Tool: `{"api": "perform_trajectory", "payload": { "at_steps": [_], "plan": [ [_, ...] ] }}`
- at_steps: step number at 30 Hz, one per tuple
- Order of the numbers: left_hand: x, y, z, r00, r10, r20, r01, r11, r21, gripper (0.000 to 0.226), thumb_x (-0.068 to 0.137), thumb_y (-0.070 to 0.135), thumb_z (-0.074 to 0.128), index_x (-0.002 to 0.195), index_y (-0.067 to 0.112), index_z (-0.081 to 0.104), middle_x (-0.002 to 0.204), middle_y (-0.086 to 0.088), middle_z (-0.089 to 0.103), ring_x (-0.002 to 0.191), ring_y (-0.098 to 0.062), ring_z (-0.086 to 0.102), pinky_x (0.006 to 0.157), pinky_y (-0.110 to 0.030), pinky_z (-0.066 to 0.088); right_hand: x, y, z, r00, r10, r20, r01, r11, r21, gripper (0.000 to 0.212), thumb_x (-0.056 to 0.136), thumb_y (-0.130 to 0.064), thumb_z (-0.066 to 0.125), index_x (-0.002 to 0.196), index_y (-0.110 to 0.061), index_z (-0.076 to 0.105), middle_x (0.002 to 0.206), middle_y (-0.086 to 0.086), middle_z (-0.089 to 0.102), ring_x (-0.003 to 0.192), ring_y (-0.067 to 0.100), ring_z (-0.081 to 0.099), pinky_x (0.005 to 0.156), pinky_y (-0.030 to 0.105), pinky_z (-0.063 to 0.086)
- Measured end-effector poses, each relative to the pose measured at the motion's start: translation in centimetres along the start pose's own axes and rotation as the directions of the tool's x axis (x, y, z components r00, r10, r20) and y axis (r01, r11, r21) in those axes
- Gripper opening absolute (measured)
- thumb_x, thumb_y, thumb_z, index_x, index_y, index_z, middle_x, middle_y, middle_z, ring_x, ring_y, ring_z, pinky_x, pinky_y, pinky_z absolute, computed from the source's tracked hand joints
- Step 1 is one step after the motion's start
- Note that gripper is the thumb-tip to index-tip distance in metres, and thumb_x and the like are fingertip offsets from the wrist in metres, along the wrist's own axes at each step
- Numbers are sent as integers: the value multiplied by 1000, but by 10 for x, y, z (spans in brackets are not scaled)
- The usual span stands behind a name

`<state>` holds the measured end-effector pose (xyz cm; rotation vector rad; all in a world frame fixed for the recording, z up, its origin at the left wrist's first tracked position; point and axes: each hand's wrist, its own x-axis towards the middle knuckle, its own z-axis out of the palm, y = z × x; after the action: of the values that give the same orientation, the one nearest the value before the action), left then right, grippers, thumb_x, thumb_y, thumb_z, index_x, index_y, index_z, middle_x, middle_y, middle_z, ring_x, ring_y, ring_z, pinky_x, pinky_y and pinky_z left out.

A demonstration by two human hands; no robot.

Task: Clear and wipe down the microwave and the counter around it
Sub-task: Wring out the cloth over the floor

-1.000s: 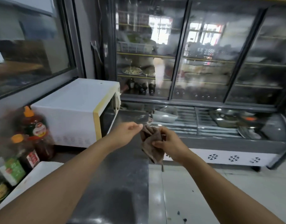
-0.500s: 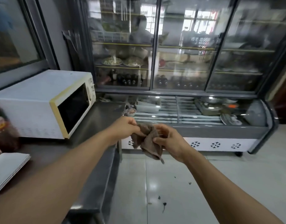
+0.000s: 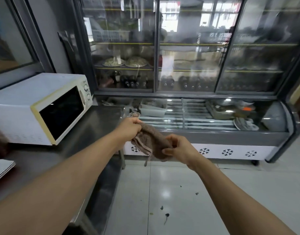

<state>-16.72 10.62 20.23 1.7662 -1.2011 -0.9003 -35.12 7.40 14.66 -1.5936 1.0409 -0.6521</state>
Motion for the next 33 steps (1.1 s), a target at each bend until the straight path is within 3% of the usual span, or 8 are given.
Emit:
{"api": "perform_trajectory", "payload": {
  "at_steps": [2,9,11,14,18,23,27,33],
  "plan": [
    [14,-2,0,998,-56,23,57,996,-64,31,85,-5,38,100,9,62,74,-11,57,59,-20,52,54,-25,44,11,3,-10,999,-22,-49,21,1000,-14,23,84,6,61,73,-14,57,70,2,59,66,16,57,63,27,48],
    [102,-20,14,960,-168,222,221,945,-240,27,95,26,49,109,4,57,76,-6,56,71,-22,55,71,-33,46,91,10,-35,976,103,-191,-40,951,307,2,87,-3,63,88,-5,63,80,10,69,71,23,68,53,30,55],
    [138,-22,14,953,-152,261,215,948,-233,31,90,16,60,119,7,52,85,-8,64,70,-18,63,64,-28,53,130,12,-40,961,147,-235,-65,943,326,4,88,-4,62,91,-3,59,90,18,67,76,31,68,56,40,58],
    [203,-33,10,948,-190,256,256,931,-259,43,84,-5,60,125,5,50,102,-14,66,79,-20,66,65,-27,57,195,16,-49,923,215,-320,-108,941,322,12,87,-5,65,90,-8,53,95,16,63,74,30,66,47,36,55],
    [282,-50,0,930,-247,273,325,898,-296,20,85,-7,58,102,1,63,89,-12,69,80,-22,66,71,-29,58,277,20,-56,891,311,-331,-201,924,327,11,88,-8,64,90,-11,54,88,13,65,67,23,65,43,27,51],
    [356,-62,-13,910,-299,287,366,906,-214,7,91,6,55,92,10,61,88,-11,71,85,-25,68,75,-34,57,362,23,-56,904,296,-309,-218,940,262,9,93,-11,57,84,-14,56,83,12,66,68,25,65,46,26,50],
    [394,-70,-15,932,-311,186,339,929,-149,6,95,13,52,91,15,55,74,-4,67,59,-13,64,49,-25,49,420,24,-55,925,315,-214,-261,934,244,7,91,-12,61,89,-6,57,69,8,61,38,10,55,33,16,37],
    [442,-92,-13,903,-429,27,424,877,-227,2,93,16,55,92,18,55,85,-3,66,74,-16,65,79,-38,55,504,35,-57,935,344,87,-354,920,169,32,80,11,62,109,-2,55,86,17,65,61,25,66,52,33,53]
  ]
}}
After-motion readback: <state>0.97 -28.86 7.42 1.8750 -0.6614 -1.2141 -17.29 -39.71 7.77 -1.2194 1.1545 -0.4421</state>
